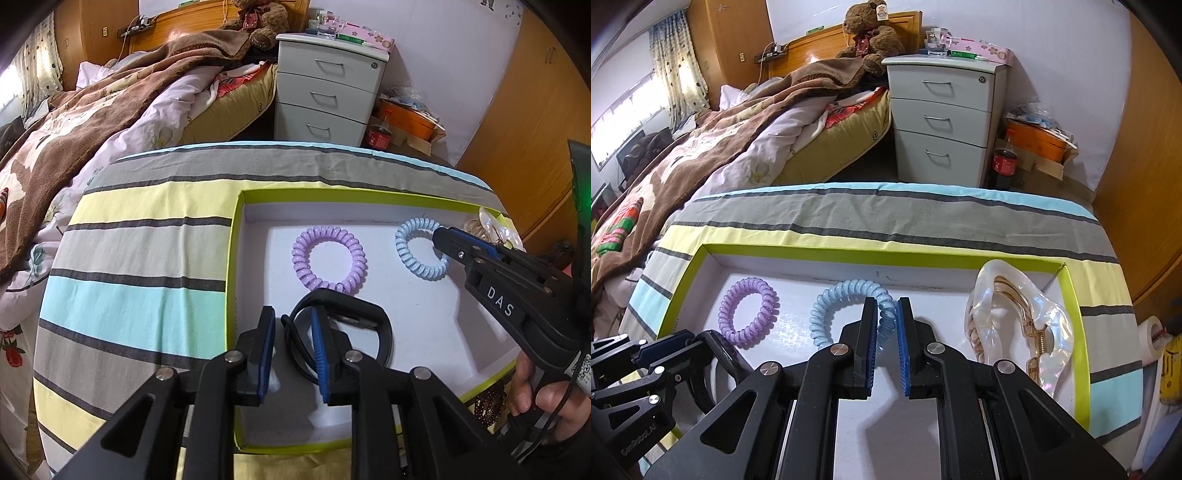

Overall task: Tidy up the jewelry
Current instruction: 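Lower the blue coil and black band into the box and open both tools, then withdraw both open tools from the box toward the jewelry row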

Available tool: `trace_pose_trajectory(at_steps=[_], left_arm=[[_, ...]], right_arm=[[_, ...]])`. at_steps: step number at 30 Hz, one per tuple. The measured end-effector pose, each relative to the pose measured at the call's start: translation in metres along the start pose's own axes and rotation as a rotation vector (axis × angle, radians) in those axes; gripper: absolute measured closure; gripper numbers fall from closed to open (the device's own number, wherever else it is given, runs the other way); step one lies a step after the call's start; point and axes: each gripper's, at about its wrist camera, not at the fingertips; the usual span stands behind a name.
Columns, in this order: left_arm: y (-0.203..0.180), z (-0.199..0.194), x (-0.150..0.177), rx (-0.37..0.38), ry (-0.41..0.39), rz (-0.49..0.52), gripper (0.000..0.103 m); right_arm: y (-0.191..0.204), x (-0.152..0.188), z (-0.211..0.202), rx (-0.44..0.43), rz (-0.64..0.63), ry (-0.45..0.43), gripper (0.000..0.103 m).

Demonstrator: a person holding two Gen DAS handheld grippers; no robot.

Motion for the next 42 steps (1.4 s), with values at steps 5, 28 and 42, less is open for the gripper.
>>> trace_pose_trajectory(at_steps=[5, 28, 42], left_arm=[[0.0, -0.005, 0.0, 0.008, -0.003, -0.002, 0.077], [0.0, -0.064, 0.027, 0.051, -0.093, -0.023, 0.053], [0.011, -0.096, 0.08, 0.089, -0.146, -0.034, 0.05]], right_arm=[[0.002, 0.0, -0.003, -0.002, -0.002, -0.008, 0.086], [-0.004, 0.032, -0.08, -0.04, 0.018, -0.116, 0.076], [-0.029, 0.098, -0.11, -0.033, 0.102, -0.115, 0.067]])
Point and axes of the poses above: each gripper's, at about its wrist camera, not at the fingertips, and z roughly the way its jaws point, y to its left, x to its underside, and after that the axes turned 2 degrees about y, right-handed
